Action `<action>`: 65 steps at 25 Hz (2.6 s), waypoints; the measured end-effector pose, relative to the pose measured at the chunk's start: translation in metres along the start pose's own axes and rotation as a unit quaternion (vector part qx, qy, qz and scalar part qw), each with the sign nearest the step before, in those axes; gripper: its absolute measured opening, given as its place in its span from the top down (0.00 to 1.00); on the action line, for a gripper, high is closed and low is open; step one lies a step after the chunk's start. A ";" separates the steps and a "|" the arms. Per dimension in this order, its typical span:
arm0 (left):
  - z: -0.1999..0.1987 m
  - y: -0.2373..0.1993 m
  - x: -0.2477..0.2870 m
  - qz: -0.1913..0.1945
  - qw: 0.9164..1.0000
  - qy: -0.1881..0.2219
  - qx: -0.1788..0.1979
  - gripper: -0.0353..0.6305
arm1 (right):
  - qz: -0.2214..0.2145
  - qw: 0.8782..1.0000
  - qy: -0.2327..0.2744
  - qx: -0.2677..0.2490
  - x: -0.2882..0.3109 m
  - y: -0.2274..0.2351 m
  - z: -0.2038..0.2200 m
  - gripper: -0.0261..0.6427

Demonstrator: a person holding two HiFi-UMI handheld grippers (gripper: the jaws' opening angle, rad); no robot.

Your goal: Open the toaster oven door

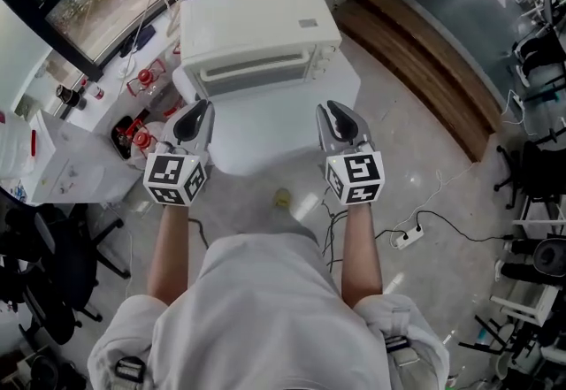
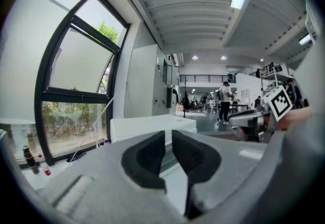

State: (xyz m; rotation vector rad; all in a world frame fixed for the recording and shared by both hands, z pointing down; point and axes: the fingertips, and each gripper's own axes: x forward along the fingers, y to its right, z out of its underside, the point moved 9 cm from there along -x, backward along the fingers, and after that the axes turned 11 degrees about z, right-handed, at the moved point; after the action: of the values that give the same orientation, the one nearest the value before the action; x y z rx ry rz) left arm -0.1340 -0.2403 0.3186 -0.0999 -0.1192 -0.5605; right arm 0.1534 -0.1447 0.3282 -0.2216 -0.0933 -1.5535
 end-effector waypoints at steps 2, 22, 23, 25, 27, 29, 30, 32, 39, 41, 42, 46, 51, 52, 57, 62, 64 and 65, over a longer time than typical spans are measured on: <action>-0.002 -0.001 0.020 -0.010 1.000 -0.006 -0.002 0.89 | -0.015 1.000 -0.004 0.001 0.020 0.017 0.000 0.87; -0.010 -0.031 0.096 0.019 0.994 -0.098 0.042 0.88 | -0.170 0.980 -0.024 -0.104 0.135 0.051 -0.011 0.87; -0.009 -0.034 0.097 0.027 0.993 -0.107 0.047 0.88 | -0.173 0.978 -0.027 -0.111 0.139 0.049 -0.012 0.87; -0.006 -0.039 0.102 0.039 0.990 -0.120 0.057 0.88 | -0.183 0.975 -0.036 -0.125 0.147 0.044 -0.011 0.87; -0.002 -0.048 0.107 0.049 0.988 -0.132 0.064 0.88 | -0.197 0.968 -0.052 -0.147 0.155 0.039 -0.008 0.87; 0.000 -0.056 0.112 0.057 0.985 -0.147 0.073 0.88 | -0.209 0.960 -0.065 -0.177 0.163 0.034 -0.005 0.87; 0.001 -0.061 0.115 0.061 0.983 -0.154 0.079 0.87 | -0.212 0.956 -0.070 -0.190 0.168 0.033 -0.004 0.87; 0.001 -0.069 0.120 0.072 0.979 -0.170 0.090 0.87 | -0.218 0.950 -0.077 -0.209 0.177 0.030 -0.005 0.87; 0.018 -0.076 0.131 0.127 0.943 -0.267 0.153 0.87 | -0.253 0.913 -0.113 -0.300 0.198 0.013 0.001 0.87; 0.022 -0.077 0.134 0.135 0.935 -0.285 0.163 0.85 | -0.261 0.906 -0.123 -0.311 0.203 0.010 0.001 0.87; 0.023 -0.078 0.135 0.136 0.932 -0.292 0.167 0.84 | -0.265 0.902 -0.127 -0.315 0.206 0.009 0.002 0.87; 0.027 -0.084 0.139 0.140 0.923 -0.312 0.178 0.84 | -0.277 0.886 -0.136 -0.345 0.213 0.004 0.003 0.87; 0.028 -0.088 0.146 0.153 0.914 -0.326 0.189 0.84 | -0.301 0.864 -0.156 -0.373 0.220 0.003 0.000 0.87; 0.028 -0.088 0.147 0.155 0.913 -0.328 0.189 0.84 | -0.306 0.858 -0.161 -0.381 0.222 0.003 -0.001 0.87; 0.027 -0.091 0.152 0.169 0.900 -0.348 0.199 0.83 | -0.331 0.830 -0.179 -0.412 0.228 0.000 -0.005 0.87; 0.029 -0.090 0.156 0.179 0.891 -0.364 0.204 0.82 | -0.348 0.815 -0.193 -0.421 0.233 -0.002 -0.004 0.86; 0.029 -0.090 0.158 0.181 0.890 -0.366 0.202 0.82 | -0.350 0.815 -0.198 -0.417 0.235 -0.003 -0.001 0.85; 0.029 -0.090 0.158 0.181 0.890 -0.368 0.200 0.82 | -0.350 0.816 -0.200 -0.415 0.235 -0.003 -0.001 0.85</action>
State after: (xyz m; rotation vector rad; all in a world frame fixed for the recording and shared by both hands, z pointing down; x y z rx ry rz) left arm -0.0519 -0.3954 0.3752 0.0745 -0.9365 -0.0879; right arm 0.1547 -0.3755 0.3746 -1.3389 0.2138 -2.1834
